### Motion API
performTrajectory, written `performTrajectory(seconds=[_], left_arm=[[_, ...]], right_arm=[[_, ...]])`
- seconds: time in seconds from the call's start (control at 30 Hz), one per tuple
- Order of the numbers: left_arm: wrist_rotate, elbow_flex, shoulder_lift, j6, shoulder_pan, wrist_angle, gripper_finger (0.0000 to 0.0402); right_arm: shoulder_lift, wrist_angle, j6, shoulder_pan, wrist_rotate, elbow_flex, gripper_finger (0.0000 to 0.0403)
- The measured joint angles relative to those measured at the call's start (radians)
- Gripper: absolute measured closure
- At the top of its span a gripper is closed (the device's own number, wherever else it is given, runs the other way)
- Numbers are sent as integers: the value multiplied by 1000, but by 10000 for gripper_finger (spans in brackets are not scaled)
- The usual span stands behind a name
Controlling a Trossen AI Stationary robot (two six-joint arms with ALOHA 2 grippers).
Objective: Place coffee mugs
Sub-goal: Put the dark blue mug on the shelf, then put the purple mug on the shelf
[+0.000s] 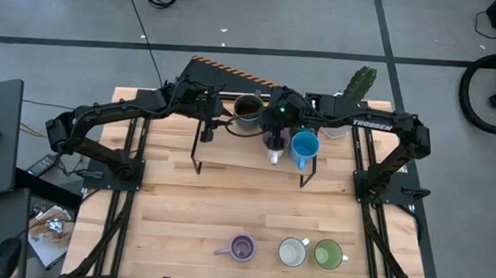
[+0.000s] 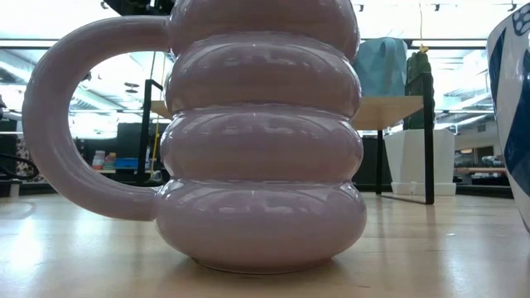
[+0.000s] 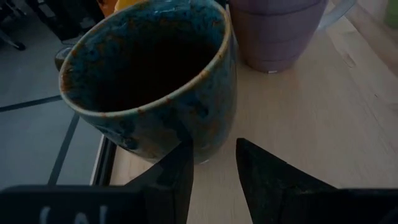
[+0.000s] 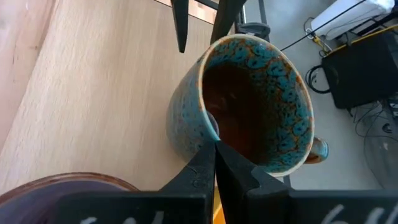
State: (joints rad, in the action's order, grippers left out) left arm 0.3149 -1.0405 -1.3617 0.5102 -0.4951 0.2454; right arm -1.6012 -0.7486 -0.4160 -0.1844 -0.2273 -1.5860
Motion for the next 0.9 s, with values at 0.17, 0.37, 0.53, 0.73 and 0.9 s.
performTrajectory(seconds=[0.17,0.37,0.53,0.73,0.9], left_arm=[[2,0,0,10,0,-1,274],[2,0,11,25,0,11,274],[1,0,16,41,-2,16,274],[-4,0,47,29,-2,47,274],[-80,0,133,37,55,102,280]], right_arm=[[0,0,-2,5,-14,0,384],[21,-7,0,26,-18,0,384],[34,-1,3,41,-31,0,384],[52,-31,36,71,-57,0,384],[107,-81,148,132,-69,0,384]])
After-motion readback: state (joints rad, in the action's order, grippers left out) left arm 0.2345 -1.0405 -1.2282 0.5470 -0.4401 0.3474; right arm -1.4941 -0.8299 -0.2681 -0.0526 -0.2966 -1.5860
